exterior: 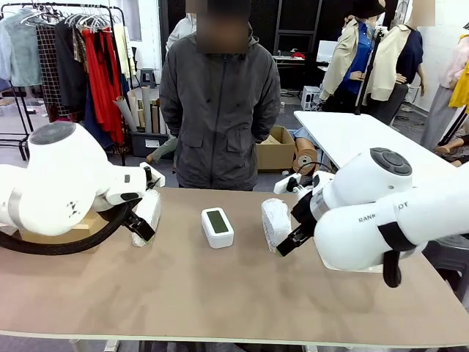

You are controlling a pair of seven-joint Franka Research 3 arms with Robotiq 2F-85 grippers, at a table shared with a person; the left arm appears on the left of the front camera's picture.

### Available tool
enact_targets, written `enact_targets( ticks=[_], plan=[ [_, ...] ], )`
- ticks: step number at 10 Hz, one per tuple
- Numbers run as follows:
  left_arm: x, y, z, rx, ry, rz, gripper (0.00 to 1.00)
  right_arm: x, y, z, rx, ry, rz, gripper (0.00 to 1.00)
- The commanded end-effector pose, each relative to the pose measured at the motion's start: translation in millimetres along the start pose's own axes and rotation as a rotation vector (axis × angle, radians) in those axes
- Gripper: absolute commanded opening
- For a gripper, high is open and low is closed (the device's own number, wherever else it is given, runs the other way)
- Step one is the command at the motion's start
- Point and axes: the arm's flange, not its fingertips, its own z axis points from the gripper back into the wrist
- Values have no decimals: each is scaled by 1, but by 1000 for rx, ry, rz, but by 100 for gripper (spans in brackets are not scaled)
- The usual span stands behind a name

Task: Separate and place wrapped and unwrapped clocks.
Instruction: Pick up the Digital clock indicated by the person.

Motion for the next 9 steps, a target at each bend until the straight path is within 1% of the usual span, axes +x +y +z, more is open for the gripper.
enact_targets(
  ticks=[1,3,4,6,7,8,9],
  plan=[
    [8,21,32,-136,0,-66,100,11,-18,0,162,-7,24,100],
    [15,29,56,-283,-62,-143,100,30,-17,6,277,-14,56,100],
    [17,40,60,-318,-92,-209,100,40,-24,13,311,-42,73,100],
    [20,62,68,-416,-193,-346,100,58,-39,30,441,-63,148,100],
    [21,70,73,-453,-259,-431,100,67,-46,44,487,-100,200,100],
    [23,76,75,-459,-299,-498,100,73,-54,55,525,-119,299,100],
    [27,82,77,-453,-306,-563,100,77,-62,63,554,-145,366,100]
  ],
)
